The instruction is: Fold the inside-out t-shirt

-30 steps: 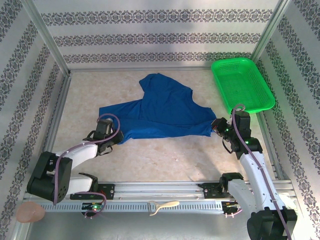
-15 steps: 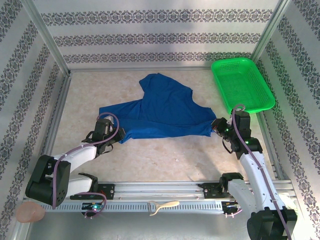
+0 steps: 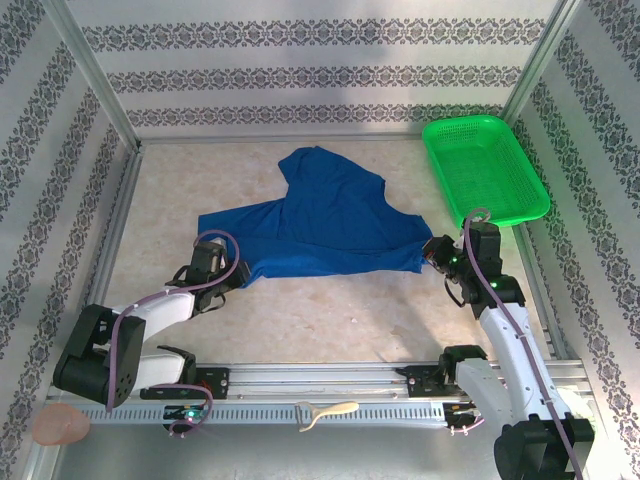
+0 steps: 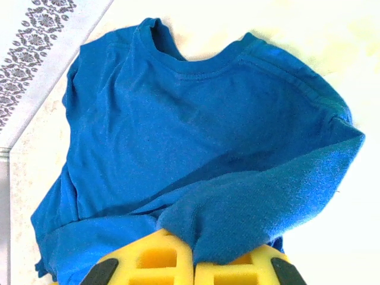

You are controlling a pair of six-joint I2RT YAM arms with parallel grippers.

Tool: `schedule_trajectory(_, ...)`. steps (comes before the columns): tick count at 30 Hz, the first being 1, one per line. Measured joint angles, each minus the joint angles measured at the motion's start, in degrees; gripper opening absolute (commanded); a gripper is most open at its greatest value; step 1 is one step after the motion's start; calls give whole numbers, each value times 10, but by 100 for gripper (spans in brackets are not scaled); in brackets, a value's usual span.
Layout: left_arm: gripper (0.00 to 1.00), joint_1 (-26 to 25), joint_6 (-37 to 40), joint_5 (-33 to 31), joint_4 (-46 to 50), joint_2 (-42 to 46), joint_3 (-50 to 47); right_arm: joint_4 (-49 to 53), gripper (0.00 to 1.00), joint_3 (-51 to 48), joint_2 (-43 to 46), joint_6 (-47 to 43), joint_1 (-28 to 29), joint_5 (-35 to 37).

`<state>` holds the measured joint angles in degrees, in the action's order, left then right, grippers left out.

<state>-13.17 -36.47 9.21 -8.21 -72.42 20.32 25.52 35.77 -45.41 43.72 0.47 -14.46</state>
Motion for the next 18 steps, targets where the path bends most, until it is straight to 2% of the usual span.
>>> schedule_trajectory(5, 29, 0, 0, 0, -2, -4, 0, 0, 0, 0, 0, 0, 0, 0)
schedule_trajectory(11, 0, 0, 2, 0, -6, -8, -3, 0, 0, 0, 0, 0, 0, 0)
schedule_trajectory(15, 0, 10, 5, 2, 47, 29, 23, 9, 0, 21, -10, -1, 0, 0)
schedule_trajectory(18, 0, 51, 18, 18, 110, 69, 112, 9, 0, 65, -38, -4, -1, 0)
